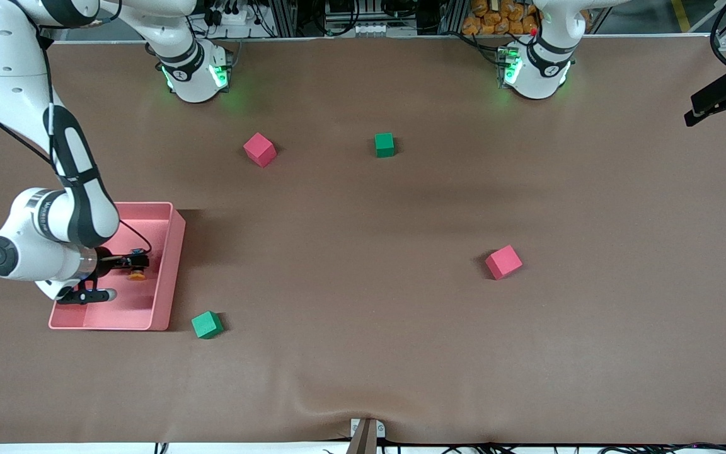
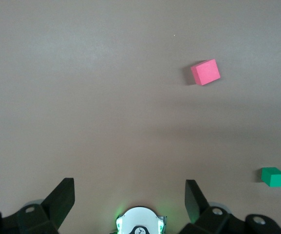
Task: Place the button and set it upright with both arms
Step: 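Close the right gripper around the button's blue base, then lift the button out of the tray with the right gripper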
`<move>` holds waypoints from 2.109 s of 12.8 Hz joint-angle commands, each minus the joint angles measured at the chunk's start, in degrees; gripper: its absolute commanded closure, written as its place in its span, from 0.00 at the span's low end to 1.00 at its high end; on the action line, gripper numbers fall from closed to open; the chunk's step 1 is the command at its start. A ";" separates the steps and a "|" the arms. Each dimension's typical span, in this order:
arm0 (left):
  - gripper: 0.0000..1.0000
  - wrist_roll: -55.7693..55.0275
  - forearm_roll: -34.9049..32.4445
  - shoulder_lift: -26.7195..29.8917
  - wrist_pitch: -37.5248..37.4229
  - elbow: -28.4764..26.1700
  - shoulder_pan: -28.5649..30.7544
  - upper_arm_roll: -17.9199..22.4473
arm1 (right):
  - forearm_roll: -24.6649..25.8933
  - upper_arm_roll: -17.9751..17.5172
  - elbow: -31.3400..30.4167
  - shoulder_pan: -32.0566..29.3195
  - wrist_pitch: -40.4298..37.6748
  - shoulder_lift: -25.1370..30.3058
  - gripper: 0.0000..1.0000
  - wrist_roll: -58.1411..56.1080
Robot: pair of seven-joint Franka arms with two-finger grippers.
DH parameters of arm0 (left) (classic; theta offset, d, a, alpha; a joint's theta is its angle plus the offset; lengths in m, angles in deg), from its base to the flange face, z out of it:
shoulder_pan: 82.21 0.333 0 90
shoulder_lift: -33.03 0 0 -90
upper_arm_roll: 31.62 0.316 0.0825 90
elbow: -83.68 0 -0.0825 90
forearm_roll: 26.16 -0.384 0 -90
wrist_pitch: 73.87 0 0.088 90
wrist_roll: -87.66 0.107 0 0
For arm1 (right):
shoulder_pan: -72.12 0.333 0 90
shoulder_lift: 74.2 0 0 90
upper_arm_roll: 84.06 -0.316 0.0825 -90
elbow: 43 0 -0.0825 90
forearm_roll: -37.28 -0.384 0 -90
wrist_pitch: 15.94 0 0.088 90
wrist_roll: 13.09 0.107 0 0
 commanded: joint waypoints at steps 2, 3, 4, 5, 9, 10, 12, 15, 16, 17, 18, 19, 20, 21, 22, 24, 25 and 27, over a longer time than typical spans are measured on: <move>0.00 1.11 -0.79 0.28 -1.68 0.59 0.46 -0.32 | -0.89 -0.70 -2.34 -0.76 3.20 -0.22 0.32 -1.14; 0.00 1.19 -0.79 0.37 -2.12 0.76 0.46 -0.32 | -0.89 -0.70 -2.25 -0.59 2.85 -0.13 0.75 -1.05; 0.00 1.19 -0.79 0.46 -2.30 0.77 0.46 -0.23 | -0.89 -0.70 -2.25 -0.76 2.85 -0.05 0.85 -1.23; 0.00 1.19 -0.70 1.16 -2.30 0.94 0.46 -0.23 | -0.89 -0.79 -1.90 -0.76 2.50 0.30 1.00 -1.58; 0.00 1.28 -0.43 0.81 -1.34 1.03 0.37 1.35 | -0.89 -0.79 7.47 -0.15 -10.72 0.75 1.00 -0.88; 0.00 1.28 -0.43 0.73 -0.55 0.94 0.37 1.26 | -0.89 -0.79 11.59 0.12 -16.43 0.75 1.00 -0.79; 0.00 1.28 -0.43 0.64 -0.19 1.03 0.28 1.35 | -0.89 -0.79 19.68 1.60 -27.86 0.75 1.00 0.78; 0.00 1.28 -0.35 0.55 0.07 0.94 0.28 1.26 | -0.89 -1.23 28.22 6.78 -38.61 0.83 1.00 7.18; 0.00 1.28 -0.35 0.20 0.42 0.94 0.28 1.26 | -1.76 -1.67 30.51 9.76 -40.03 0.83 1.00 10.78; 0.00 1.28 -0.26 -0.06 0.77 0.94 0.11 1.26 | -3.25 -1.84 31.75 12.48 -40.56 0.75 1.00 15.42; 0.00 1.28 -0.26 -0.24 1.39 0.94 -0.07 1.17 | -5.09 -1.93 32.02 15.30 -40.13 0.66 1.00 20.34; 0.00 1.19 -0.26 -0.76 1.65 0.94 -0.24 1.09 | -6.24 -1.93 32.29 17.85 -39.78 0.48 1.00 23.52; 0.00 1.19 -0.26 -0.94 1.74 0.85 -0.25 1.09 | -7.12 -2.02 32.98 20.74 -38.30 0.22 1.00 24.51; 0.00 1.28 -0.26 -1.03 1.83 0.77 -0.25 1.00 | -7.83 -2.11 32.90 23.38 -35.41 -0.04 1.00 24.61; 0.00 1.28 -0.26 -1.47 1.83 0.77 -0.25 1.00 | -10.36 -2.20 32.73 26.37 -33.12 -0.39 1.00 24.96; 0.00 1.19 -0.26 -1.47 1.74 0.50 -0.25 0.91 | -13.63 -2.11 32.82 33.66 -25.15 -2.67 1.00 31.68; 0.00 1.19 -0.26 -1.47 1.74 0.41 -0.25 0.82 | -13.99 -2.20 32.82 36.65 -19.70 -3.90 1.00 35.21; 0.00 1.28 -0.26 -1.47 1.74 -0.11 -0.42 0.82 | -13.99 -2.20 32.99 42.02 -11.52 -7.67 1.00 38.48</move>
